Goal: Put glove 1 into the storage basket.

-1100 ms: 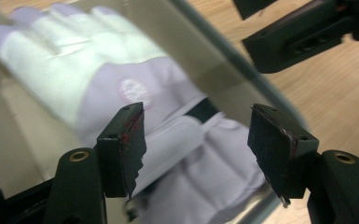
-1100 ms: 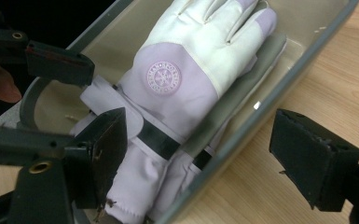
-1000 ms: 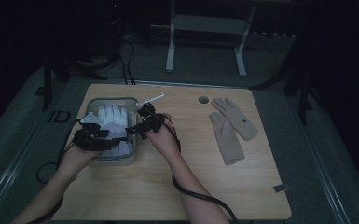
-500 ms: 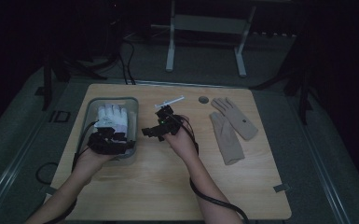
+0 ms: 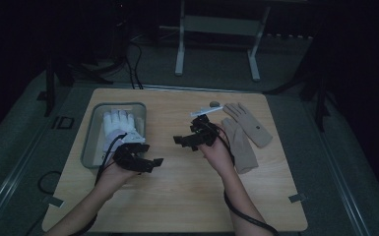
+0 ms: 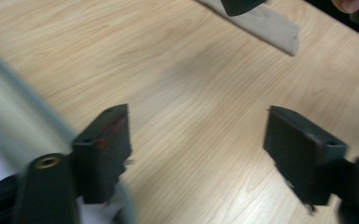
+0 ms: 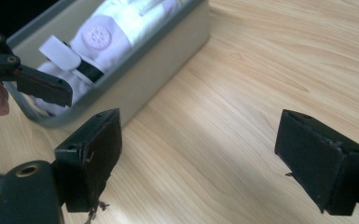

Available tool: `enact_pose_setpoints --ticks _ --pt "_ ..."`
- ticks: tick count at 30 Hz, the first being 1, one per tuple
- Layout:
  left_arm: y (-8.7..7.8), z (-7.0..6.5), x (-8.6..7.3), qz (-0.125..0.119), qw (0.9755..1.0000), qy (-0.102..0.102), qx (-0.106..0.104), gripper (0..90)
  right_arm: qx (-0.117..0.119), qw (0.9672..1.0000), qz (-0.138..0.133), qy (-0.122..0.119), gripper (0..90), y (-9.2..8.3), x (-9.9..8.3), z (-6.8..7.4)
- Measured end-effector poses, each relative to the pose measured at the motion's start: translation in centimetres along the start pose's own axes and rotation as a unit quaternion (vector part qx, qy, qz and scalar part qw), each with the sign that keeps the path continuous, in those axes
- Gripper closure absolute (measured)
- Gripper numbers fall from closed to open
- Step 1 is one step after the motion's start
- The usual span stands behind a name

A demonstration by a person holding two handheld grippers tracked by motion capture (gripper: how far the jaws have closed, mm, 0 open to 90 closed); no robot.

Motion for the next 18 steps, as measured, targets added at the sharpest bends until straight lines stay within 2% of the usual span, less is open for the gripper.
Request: enact_pose_setpoints --ticks 6,10,12,15,18 --pt "1.6 -1.4 0.7 -0.018 0.9996 0.023 0.006 16.1 -0.003 1.0 -0.006 0.002 14.8 -1.5 -1.2 -1.6" --pt "3.0 -2.7 0.5 -0.022 0.9988 0.044 0.002 13.9 -0.008 0.9999 -0.006 -0.001 14.8 -2.0 -2.7 -2.8" --pt "3.7 -3.2 0.3 -0.029 0.9986 0.045 -0.002 13.0 -0.011 0.9999 -0.006 0.001 14.9 -2.3 -3.3 -3.5" --pt "4.8 -3.8 -0.2 -0.028 0.9985 0.046 -0.007 6.4 -0.016 0.9998 -0.01 0.004 14.9 -2.9 -4.0 -4.6" --pt "5.9 -4.4 -0.9 -0.03 0.9982 0.051 -0.014 6.5 -0.021 0.9996 -0.014 0.009 15.1 -3.5 -4.5 -5.5"
Point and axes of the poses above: each handheld gripper's, and its own axes: y roughly forward along the jaws, x roughly out of its top, z roughly to its left, the point moved 10 cm from there along y, roughly forward along the jaws, and after that the axes turned 14 degrees about y, right-handed, at the moved point
